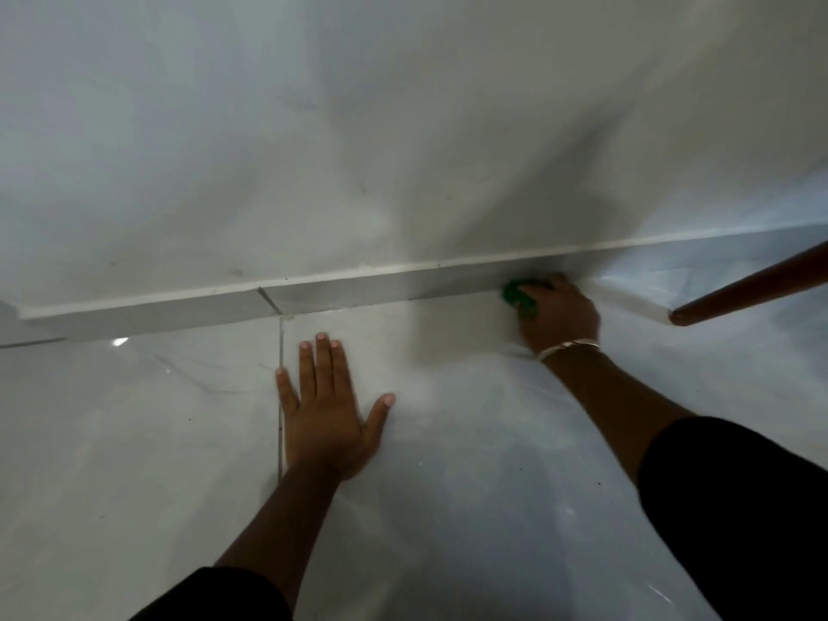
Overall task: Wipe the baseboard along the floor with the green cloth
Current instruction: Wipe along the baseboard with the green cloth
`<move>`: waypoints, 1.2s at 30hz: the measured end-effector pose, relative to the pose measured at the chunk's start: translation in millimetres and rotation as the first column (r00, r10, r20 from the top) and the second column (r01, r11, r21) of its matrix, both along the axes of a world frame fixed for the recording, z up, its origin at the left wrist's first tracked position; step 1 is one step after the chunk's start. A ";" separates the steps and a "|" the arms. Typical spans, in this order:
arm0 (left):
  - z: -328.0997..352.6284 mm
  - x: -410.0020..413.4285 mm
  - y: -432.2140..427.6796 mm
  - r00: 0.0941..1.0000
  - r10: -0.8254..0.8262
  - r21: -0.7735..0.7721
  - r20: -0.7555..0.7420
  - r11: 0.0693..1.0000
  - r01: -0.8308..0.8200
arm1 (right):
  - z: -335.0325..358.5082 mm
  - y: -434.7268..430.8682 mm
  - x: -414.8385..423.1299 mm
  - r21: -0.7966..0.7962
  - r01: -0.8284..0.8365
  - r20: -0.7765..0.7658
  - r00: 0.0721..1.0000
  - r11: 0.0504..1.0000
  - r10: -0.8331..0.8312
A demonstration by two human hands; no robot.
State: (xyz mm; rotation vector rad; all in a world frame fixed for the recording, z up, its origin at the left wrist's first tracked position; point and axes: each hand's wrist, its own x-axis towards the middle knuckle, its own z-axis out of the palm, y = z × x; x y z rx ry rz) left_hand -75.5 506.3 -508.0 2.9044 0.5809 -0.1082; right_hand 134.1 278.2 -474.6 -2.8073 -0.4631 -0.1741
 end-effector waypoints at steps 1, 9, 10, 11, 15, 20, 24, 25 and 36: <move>-0.3 0.2 -0.1 1.000 0.001 0.000 0.005 1.000 -0.001 | 2.2 -7.2 3.0 -0.015 0.079 -0.048 0.996 0.997 -0.079; -3.4 1.6 0.1 1.000 -0.007 0.015 0.003 1.000 0.007 | -6.9 135.0 -76.1 -0.081 0.063 -0.013 0.998 0.995 -0.065; -3.8 1.4 1.0 1.000 -0.011 0.025 -0.001 1.000 0.011 | -5.2 154.4 -87.9 -0.069 -0.004 -0.043 0.999 0.998 0.001; -3.9 1.7 2.0 1.000 -0.012 0.030 -0.006 0.999 0.012 | -1.7 165.8 -94.1 -0.060 -0.066 -0.070 0.996 0.996 0.062; -1.6 1.7 2.9 1.000 0.007 0.004 0.000 1.000 -0.007 | -2.3 116.4 -64.6 -0.095 -0.158 0.050 0.985 0.983 0.163; -1.9 0.8 2.0 1.000 -0.002 0.002 0.023 1.000 0.002 | 0.9 36.1 -25.1 -0.148 0.092 -0.066 0.993 0.985 -0.102; -0.4 1.1 0.0 1.000 -0.011 0.024 0.004 1.000 0.011 | -1.3 71.5 -37.7 -0.128 0.280 -0.055 0.956 0.952 -0.288; -0.2 2.2 0.3 1.000 -0.012 0.028 -0.005 1.000 0.013 | -1.8 87.5 -46.9 -0.127 0.237 -0.030 0.970 0.963 -0.242; 0.3 2.7 1.8 0.999 -0.019 0.028 -0.033 0.999 0.020 | -1.5 53.9 -26.9 -0.111 -0.122 0.028 0.992 0.986 0.125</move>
